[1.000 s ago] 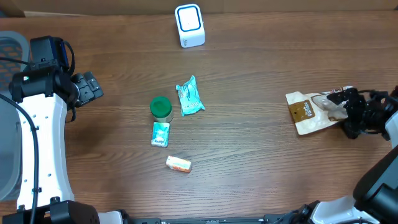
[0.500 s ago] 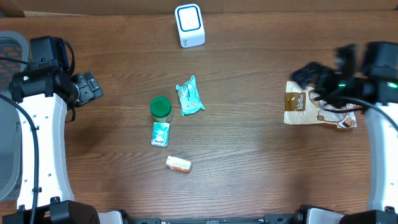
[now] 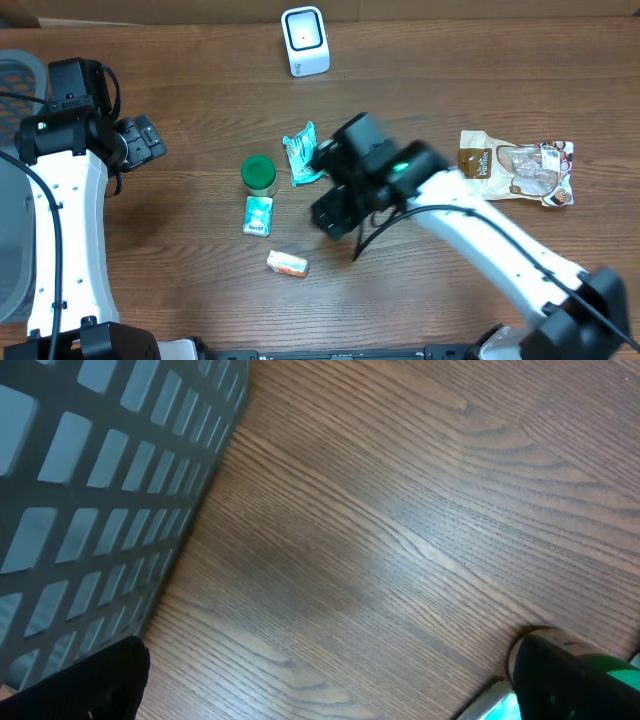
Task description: Scan the item barcode
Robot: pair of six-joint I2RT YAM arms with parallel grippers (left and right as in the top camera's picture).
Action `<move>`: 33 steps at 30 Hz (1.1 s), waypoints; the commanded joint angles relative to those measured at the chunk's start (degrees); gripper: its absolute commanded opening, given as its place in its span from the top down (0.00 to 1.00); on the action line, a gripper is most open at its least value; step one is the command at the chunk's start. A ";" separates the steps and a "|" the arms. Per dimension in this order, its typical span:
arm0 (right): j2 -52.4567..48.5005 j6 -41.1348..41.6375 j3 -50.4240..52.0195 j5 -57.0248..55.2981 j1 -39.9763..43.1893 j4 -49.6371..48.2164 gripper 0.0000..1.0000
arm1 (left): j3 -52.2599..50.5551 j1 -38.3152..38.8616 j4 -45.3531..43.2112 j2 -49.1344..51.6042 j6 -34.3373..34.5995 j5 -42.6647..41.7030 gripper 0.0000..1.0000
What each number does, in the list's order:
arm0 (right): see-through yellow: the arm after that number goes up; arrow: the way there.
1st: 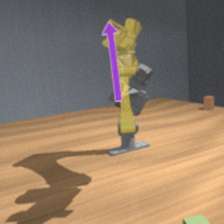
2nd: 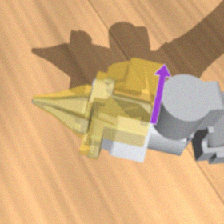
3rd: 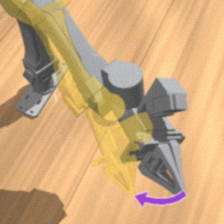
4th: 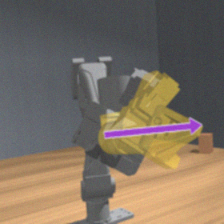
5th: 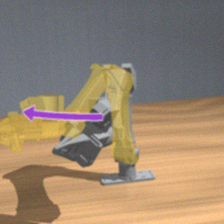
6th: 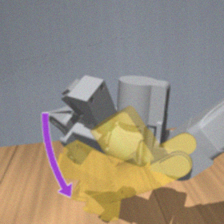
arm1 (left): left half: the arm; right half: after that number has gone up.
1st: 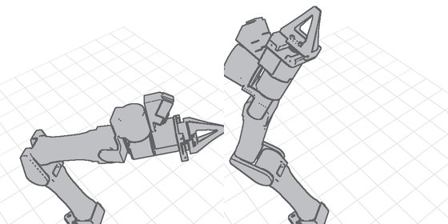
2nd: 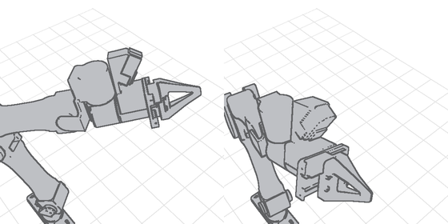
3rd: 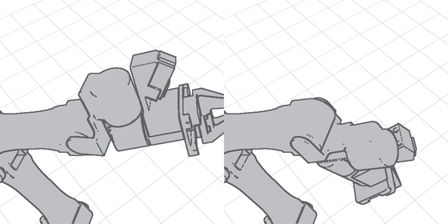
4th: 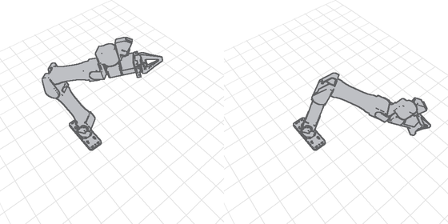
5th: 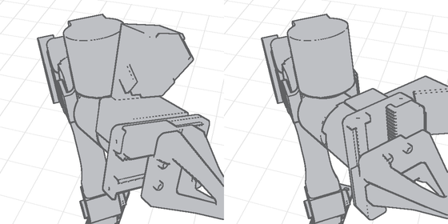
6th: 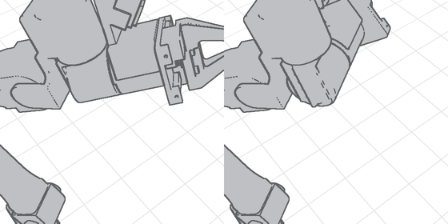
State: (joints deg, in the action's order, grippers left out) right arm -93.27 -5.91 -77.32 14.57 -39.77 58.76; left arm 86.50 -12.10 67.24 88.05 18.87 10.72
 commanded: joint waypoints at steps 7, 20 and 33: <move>-12.81 -0.57 0.39 -5.22 -14.34 -4.09 0.18 | -0.17 0.13 -0.17 0.02 -1.09 -0.26 0.00; -18.51 0.68 0.39 -11.08 -17.94 -6.12 0.45 | -0.17 0.13 -0.17 0.04 -1.09 -0.24 0.01; -18.27 1.57 -8.92 21.75 -2.84 1.68 0.85 | -0.17 0.13 -0.17 0.04 -1.09 -0.24 0.00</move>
State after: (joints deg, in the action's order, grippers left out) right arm -112.14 -4.49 -83.37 21.21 -48.77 60.01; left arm 86.48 -12.10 67.24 88.05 18.87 10.72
